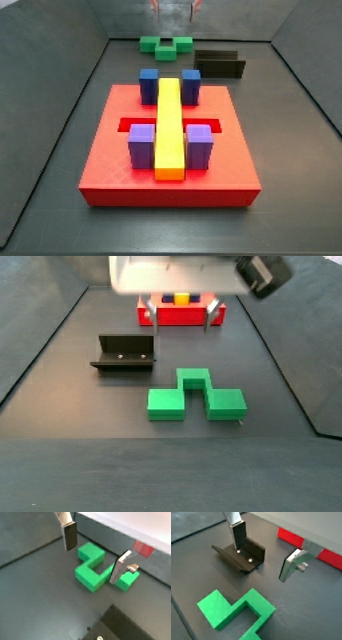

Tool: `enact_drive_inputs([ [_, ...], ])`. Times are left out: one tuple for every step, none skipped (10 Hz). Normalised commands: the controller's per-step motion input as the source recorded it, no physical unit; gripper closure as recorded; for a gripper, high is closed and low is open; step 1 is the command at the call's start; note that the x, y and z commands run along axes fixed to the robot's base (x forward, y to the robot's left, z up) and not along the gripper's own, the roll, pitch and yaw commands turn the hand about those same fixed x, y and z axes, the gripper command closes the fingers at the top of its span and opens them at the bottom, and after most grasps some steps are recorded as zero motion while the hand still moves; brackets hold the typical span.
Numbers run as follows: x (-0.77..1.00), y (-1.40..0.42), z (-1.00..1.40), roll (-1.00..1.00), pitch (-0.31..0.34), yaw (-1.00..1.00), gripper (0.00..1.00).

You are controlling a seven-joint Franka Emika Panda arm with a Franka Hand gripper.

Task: Pick up the green object. Move up. Place the green object on the fixture. Regrasp the green object. Move to above the board. Insert the green object.
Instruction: Pick up the green object.

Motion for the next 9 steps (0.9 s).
enact_drive_inputs([
  [0.18,0.00,-0.69,0.08,-0.001,0.00,0.00],
  [0.10,0.15,-0.43,0.15,0.000,0.00,0.00],
  [0.04,0.37,-0.26,0.06,0.029,0.00,0.00],
  [0.00,0.39,-0.24,-0.02,0.034,-0.04,0.00],
  [0.00,0.36,-0.29,-0.10,0.020,-0.07,0.00],
  [0.00,0.15,-0.49,-0.15,0.000,-0.05,0.00],
  [0.00,0.01,-0.62,-0.13,-0.027,0.00,0.00],
  [0.00,0.05,-0.46,-0.10,0.000,0.00,0.00],
  [0.00,0.10,-0.23,-0.08,0.000,0.00,0.00],
])
